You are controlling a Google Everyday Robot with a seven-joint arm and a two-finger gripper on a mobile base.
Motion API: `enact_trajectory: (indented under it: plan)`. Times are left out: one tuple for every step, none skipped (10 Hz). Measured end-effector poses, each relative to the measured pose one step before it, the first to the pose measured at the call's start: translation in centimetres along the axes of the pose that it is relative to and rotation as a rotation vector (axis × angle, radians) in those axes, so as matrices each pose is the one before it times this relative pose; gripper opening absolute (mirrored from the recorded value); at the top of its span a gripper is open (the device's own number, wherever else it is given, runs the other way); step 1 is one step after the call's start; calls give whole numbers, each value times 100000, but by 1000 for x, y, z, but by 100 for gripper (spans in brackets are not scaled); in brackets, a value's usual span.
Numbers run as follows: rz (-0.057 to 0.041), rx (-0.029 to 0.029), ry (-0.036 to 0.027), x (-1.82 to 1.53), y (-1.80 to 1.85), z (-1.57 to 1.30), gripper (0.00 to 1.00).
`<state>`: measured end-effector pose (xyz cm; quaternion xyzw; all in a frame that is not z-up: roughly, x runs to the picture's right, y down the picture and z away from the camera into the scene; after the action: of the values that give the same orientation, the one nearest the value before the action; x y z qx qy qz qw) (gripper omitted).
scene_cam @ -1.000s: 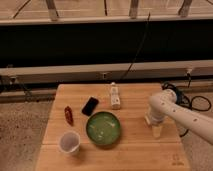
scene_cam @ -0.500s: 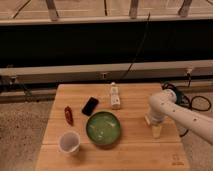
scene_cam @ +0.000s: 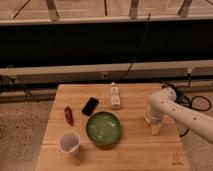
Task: Wipe the white sponge on the table
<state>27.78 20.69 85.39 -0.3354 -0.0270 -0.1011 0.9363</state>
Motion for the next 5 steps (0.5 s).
enact_trajectory:
  plan:
    - [-37, -184, 67, 17, 94, -191, 31]
    - [-163, -472, 22, -20, 254, -137, 21]
    - [-200, -771, 106, -3, 365, -80, 15]
    - [-123, 119, 15, -10, -48, -127, 8]
    - [57, -188, 24, 50, 88, -114, 1]
